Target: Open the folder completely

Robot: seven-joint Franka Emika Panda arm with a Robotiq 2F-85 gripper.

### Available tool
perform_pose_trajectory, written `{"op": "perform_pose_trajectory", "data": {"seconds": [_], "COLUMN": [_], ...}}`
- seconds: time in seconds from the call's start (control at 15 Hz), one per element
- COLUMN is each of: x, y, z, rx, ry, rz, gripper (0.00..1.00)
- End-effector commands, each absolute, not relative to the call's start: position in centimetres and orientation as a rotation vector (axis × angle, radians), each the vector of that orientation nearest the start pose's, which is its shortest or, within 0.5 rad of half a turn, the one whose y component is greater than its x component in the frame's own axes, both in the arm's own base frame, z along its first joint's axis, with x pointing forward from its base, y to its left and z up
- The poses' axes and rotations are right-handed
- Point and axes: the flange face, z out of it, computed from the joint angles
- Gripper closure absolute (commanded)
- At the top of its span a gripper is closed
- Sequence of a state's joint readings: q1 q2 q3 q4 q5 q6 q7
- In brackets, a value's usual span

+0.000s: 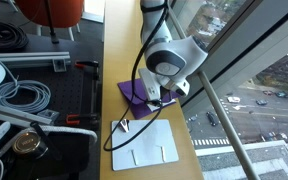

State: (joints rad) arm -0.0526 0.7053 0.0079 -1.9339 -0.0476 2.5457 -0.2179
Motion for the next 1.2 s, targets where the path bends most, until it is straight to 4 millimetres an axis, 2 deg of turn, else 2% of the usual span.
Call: {"op": "perform_pose_trajectory", "data": {"seconds": [0.0, 0.33, 0.67, 0.8, 0.93, 1.13], "x": [58.9, 57.5, 55.9, 55.2, 54.4, 52.3], "y": [-0.7, 2.0, 6.8, 8.8, 10.3, 11.4], "z": [14.6, 17.5, 23.9, 25.8, 26.6, 25.9], "rx": [-3.261, -3.381, -3.376, -3.362, -3.356, -3.352], "ry": [-0.465, -0.644, -0.661, -0.693, -0.745, -0.834], "rz": [0.048, -0.059, -0.276, -0.343, -0.379, -0.358], "gripper": [1.00, 1.00, 1.00, 1.00, 1.00, 1.00]}}
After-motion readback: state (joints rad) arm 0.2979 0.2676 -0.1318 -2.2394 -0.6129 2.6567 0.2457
